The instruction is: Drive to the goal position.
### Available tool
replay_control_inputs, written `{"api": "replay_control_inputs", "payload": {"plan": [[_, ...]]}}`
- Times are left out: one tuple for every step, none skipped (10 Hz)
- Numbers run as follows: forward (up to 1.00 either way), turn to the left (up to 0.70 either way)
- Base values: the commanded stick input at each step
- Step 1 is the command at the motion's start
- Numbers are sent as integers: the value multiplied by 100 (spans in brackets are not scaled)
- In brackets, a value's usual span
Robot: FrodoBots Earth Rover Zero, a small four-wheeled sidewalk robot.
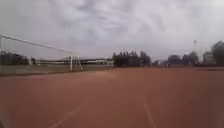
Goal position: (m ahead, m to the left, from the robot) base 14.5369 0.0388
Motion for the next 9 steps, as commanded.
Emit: {"api": "replay_control_inputs", "payload": {"plan": [[50,0],[50,0],[50,0],[50,0],[50,0],[50,0],[50,0],[50,0],[50,0]]}}
